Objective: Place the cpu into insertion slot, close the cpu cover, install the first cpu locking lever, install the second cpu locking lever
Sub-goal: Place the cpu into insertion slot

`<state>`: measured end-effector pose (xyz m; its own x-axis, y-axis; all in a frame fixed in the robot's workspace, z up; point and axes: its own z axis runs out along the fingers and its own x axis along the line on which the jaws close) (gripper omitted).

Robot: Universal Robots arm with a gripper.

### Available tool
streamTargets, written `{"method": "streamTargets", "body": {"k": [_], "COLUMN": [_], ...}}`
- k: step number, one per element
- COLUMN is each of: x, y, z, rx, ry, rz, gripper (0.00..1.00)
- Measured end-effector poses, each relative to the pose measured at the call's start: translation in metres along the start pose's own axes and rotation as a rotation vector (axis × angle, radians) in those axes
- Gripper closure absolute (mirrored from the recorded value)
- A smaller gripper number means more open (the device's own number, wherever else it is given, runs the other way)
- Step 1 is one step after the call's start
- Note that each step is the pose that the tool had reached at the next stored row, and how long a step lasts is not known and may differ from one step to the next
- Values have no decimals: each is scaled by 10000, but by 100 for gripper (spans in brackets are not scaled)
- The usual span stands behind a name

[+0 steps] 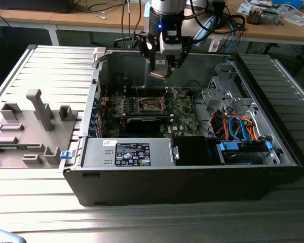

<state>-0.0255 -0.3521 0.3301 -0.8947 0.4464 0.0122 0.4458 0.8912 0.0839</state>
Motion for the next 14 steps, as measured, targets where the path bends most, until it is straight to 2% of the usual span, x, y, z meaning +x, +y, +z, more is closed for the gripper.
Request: {"method": "streamTargets", "body": {"k": [14], "x": [0], "y": [-1], "z": [6], "rx": [-4], "ry": [-31], "rz": [365], "gripper": [45]}}
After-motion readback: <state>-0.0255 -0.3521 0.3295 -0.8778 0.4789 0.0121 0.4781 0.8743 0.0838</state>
